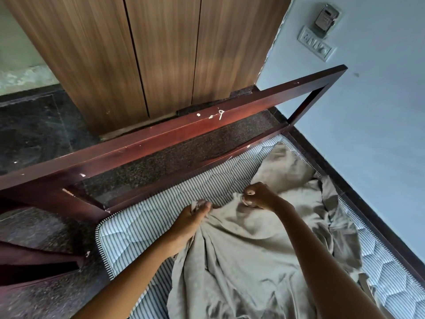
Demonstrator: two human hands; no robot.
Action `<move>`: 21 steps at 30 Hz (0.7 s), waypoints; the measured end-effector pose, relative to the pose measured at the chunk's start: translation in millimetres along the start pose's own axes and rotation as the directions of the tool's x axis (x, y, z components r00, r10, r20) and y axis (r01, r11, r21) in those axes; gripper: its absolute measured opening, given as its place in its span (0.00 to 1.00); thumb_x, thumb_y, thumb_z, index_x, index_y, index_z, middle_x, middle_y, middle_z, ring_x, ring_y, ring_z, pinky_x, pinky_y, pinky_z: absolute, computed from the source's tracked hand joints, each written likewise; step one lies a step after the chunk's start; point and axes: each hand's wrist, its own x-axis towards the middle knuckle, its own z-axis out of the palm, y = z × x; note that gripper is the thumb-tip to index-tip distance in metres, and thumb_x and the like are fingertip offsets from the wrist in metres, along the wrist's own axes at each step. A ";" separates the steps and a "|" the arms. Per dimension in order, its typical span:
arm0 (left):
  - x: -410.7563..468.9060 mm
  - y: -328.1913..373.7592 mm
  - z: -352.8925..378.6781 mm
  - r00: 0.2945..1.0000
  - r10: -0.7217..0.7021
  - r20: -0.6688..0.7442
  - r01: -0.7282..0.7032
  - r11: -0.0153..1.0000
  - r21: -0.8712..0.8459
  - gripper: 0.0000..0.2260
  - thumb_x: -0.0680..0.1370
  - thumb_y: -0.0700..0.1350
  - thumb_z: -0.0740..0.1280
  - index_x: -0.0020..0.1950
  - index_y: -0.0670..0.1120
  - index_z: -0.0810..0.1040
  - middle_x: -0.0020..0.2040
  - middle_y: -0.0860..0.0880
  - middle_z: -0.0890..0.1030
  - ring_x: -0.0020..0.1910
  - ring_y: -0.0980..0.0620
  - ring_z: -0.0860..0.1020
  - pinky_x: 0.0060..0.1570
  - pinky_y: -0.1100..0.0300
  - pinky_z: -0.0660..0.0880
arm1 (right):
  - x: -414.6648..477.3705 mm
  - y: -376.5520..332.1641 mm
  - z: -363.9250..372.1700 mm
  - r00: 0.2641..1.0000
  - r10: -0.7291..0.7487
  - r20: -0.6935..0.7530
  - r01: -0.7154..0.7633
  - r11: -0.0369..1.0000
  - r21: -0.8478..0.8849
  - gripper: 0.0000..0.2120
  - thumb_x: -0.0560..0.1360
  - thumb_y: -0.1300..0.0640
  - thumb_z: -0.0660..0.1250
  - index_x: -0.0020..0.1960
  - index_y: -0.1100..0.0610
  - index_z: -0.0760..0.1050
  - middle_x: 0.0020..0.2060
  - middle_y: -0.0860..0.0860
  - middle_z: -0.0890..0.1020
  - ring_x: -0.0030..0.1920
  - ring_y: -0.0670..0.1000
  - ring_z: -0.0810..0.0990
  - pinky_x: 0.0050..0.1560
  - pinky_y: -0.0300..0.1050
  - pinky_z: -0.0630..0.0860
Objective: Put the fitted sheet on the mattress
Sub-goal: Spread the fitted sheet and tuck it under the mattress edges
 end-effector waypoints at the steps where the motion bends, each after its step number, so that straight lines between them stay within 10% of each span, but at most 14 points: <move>1: 3.3 4.9 2.7 1.000 0.009 -0.017 -0.010 0.998 -0.063 0.14 0.80 0.49 0.60 0.54 0.40 0.78 0.51 0.45 0.82 0.52 0.50 0.80 0.56 0.58 0.74 | -4.2 -8.7 -2.4 0.999 -0.045 0.031 0.041 0.993 0.108 0.13 0.74 0.66 0.67 0.32 0.55 0.76 0.21 0.44 0.75 0.27 0.38 0.75 0.32 0.33 0.71; 4: 12.7 16.6 14.9 0.997 0.071 0.004 -0.071 0.997 -0.041 0.09 0.78 0.45 0.64 0.53 0.42 0.79 0.49 0.53 0.82 0.50 0.62 0.79 0.53 0.66 0.72 | -7.5 -36.6 -0.7 0.963 -0.257 0.079 0.245 0.960 0.138 0.02 0.71 0.68 0.71 0.42 0.63 0.80 0.32 0.49 0.81 0.31 0.36 0.76 0.36 0.28 0.71; 9: 21.9 14.6 30.4 0.988 0.149 -0.041 -0.150 0.989 -0.005 0.07 0.73 0.31 0.69 0.48 0.40 0.77 0.41 0.53 0.81 0.40 0.65 0.80 0.44 0.70 0.75 | -9.8 -62.0 -7.8 0.956 -0.280 0.085 0.254 0.938 0.238 0.12 0.69 0.71 0.68 0.41 0.55 0.71 0.36 0.48 0.76 0.42 0.49 0.77 0.41 0.37 0.73; 12: 22.5 8.7 26.8 0.991 0.123 -0.044 -0.117 0.987 0.114 0.05 0.74 0.33 0.67 0.47 0.40 0.76 0.37 0.49 0.77 0.35 0.61 0.75 0.37 0.73 0.71 | -5.4 -56.0 -12.7 0.956 -0.179 0.232 0.232 0.947 -0.222 0.09 0.71 0.62 0.67 0.41 0.48 0.71 0.42 0.46 0.76 0.51 0.51 0.76 0.59 0.50 0.68; 16: 18.4 -1.2 11.7 0.999 0.030 -0.026 -0.028 0.995 0.097 0.04 0.73 0.37 0.70 0.47 0.42 0.80 0.37 0.49 0.80 0.35 0.60 0.79 0.36 0.70 0.73 | -3.7 -31.4 2.2 0.937 0.113 0.329 0.204 0.588 -0.783 0.14 0.75 0.54 0.62 0.60 0.51 0.75 0.61 0.51 0.76 0.65 0.54 0.70 0.69 0.59 0.53; 21: 16.3 -7.4 2.7 0.999 0.003 -0.046 0.004 0.989 0.151 0.07 0.77 0.43 0.67 0.39 0.44 0.75 0.33 0.50 0.75 0.37 0.54 0.74 0.39 0.63 0.68 | -6.3 -23.6 1.2 0.932 -0.007 0.361 0.112 0.957 -0.270 0.22 0.72 0.67 0.66 0.65 0.58 0.72 0.62 0.52 0.74 0.64 0.53 0.71 0.61 0.45 0.70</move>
